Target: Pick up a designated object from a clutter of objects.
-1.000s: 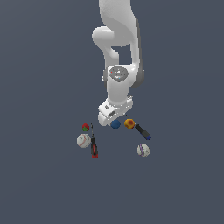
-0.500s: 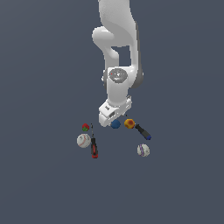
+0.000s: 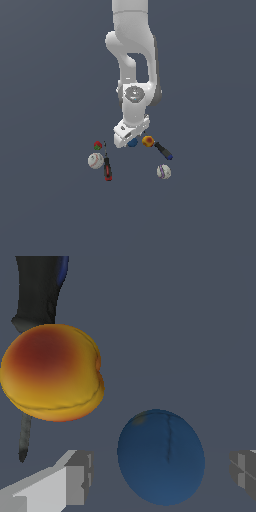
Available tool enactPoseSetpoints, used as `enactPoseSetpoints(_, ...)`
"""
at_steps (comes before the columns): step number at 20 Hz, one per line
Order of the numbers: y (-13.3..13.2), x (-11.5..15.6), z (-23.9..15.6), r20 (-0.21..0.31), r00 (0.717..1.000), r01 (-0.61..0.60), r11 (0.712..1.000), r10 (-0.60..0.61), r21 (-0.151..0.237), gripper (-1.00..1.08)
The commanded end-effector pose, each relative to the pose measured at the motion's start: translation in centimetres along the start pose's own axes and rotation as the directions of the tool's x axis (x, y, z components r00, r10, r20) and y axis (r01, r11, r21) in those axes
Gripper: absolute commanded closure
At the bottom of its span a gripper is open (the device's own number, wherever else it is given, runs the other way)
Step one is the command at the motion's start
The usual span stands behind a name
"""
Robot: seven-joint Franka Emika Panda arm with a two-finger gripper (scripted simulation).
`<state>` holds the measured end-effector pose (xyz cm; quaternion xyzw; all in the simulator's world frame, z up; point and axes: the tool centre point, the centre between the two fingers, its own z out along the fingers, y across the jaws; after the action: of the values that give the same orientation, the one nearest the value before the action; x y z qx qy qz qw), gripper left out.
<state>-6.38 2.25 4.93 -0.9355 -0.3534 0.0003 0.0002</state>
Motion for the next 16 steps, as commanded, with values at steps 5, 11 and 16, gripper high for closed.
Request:
enactPoseSetpoints(5,0.02,-0.01,1.74,0.0,1.0,0.001,1.0,-0.001,0.0,-0.92)
enactPoseSetpoints(11,0.0,0.01,1.83,0.0,1.0,0.002,1.0,-0.002,-0.001,1.08)
enactPoseSetpoints(16,0.0,0.01,1.83,0.0,1.0,0.002,1.0,-0.002,-0.001,1.08)
